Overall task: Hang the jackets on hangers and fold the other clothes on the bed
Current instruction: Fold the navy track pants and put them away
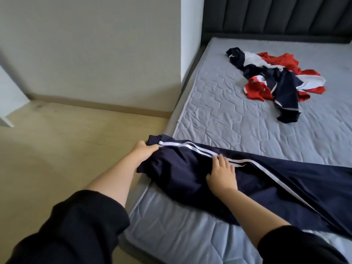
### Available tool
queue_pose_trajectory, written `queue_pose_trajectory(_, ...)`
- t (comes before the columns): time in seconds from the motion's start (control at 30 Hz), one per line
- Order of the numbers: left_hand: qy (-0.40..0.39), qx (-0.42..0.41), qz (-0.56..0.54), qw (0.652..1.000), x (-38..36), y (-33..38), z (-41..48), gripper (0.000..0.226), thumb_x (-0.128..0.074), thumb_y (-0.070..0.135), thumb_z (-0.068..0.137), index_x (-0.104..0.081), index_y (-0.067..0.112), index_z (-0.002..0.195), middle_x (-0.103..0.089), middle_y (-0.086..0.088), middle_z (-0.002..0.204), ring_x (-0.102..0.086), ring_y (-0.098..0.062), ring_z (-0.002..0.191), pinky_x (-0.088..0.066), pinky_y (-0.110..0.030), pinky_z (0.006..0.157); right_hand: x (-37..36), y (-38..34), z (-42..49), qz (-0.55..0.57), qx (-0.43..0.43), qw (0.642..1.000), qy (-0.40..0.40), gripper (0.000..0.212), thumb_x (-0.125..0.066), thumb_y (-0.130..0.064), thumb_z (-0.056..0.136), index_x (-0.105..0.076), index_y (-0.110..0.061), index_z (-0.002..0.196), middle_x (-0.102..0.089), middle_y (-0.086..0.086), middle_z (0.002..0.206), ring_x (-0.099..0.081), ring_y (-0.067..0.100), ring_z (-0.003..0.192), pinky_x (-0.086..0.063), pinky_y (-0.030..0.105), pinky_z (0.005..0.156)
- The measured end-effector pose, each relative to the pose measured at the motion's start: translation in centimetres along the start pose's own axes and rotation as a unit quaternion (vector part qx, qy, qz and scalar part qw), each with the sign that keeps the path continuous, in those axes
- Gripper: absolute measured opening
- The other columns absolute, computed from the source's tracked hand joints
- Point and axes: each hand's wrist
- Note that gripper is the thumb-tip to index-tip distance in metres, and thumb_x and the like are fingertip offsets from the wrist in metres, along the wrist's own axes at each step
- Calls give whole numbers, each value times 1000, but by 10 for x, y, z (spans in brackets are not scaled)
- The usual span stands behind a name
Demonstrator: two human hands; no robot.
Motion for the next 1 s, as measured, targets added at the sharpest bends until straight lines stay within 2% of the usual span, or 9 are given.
queue_pose_trajectory(0.17,-23,-35,59,997,42,-23,17,16,-64,31,85,-65,16,88,-64,-3,86,-59,-23,81,-43,-28,65,-8,-50,5,78,28,996,-34,69,-47,-26,91,-17,-9,150,-17,12,156,-14,28,144,-19,41,116)
queue_pose_trajectory(0.33,91,-67,71,991,58,-27,38,18,-64,28,85,-63,13,94,-65,-9,97,-61,-31,95,-43,-31,75,-8,-80,-1,147,98,984,-36,65,-48,-23,93,-19,-8,150,-17,11,158,-15,24,145,-17,37,118)
queue_pose_trajectory(0.47,182,-89,181,962,34,-33,30,36,-55,23,91,-50,14,125,-58,-11,124,-53,-33,115,-44,-37,90,-10,-71,-14,132,94,985,-53,61,-46,-27,96,-23,-8,149,-25,11,155,-23,24,143,-20,36,116)
queue_pose_trajectory(0.57,183,-136,273,935,-15,-27,6,67,-53,21,90,-21,19,149,-26,-12,153,-21,-29,142,-24,-45,112,-7,-49,-22,157,71,984,-53,54,-47,-28,97,-32,-8,145,-37,9,149,-33,24,137,-27,32,112)
queue_pose_trajectory(0.6,174,-161,298,925,-32,-24,-5,72,-54,21,90,-15,21,151,-15,-11,157,-11,-28,145,-18,-47,115,-5,-40,-23,158,63,984,-44,52,-47,-27,97,-34,-8,144,-39,9,147,-35,24,136,-28,32,111)
queue_pose_trajectory(0.67,125,-216,301,920,-72,-16,-30,69,-53,21,90,-20,22,150,-6,-8,160,-2,-25,147,-13,-47,117,-1,-19,-26,147,40,988,-14,48,-47,-27,97,-40,-8,141,-44,10,144,-38,26,133,-29,34,111)
queue_pose_trajectory(0.77,-15,-281,272,920,-134,-6,-65,53,-53,21,89,-41,17,140,-20,-6,156,-12,-22,145,-17,-40,117,1,27,-37,141,-38,989,3,44,-45,-27,97,-45,-7,137,-48,10,140,-42,26,130,-32,37,108)
queue_pose_trajectory(0.87,-162,-286,307,893,-187,4,-92,53,-52,30,91,-40,20,142,-29,-5,152,-20,-24,143,-19,-43,116,0,84,-64,162,-83,983,0,43,-46,-23,97,-46,-9,137,-49,10,139,-45,26,128,-35,34,104)
queue_pose_trajectory(1.0,-163,-346,381,842,-247,3,-122,52,-46,36,93,-37,23,143,-29,-4,152,-15,-25,144,-10,-50,117,-8,138,-90,187,-73,979,40,42,-52,-11,92,-51,-9,134,-57,10,134,-51,26,125,-34,28,103)
Point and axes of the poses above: each hand's wrist, its own z-axis towards the middle knuckle, its own x-axis out of the back of the hand, y = z × x
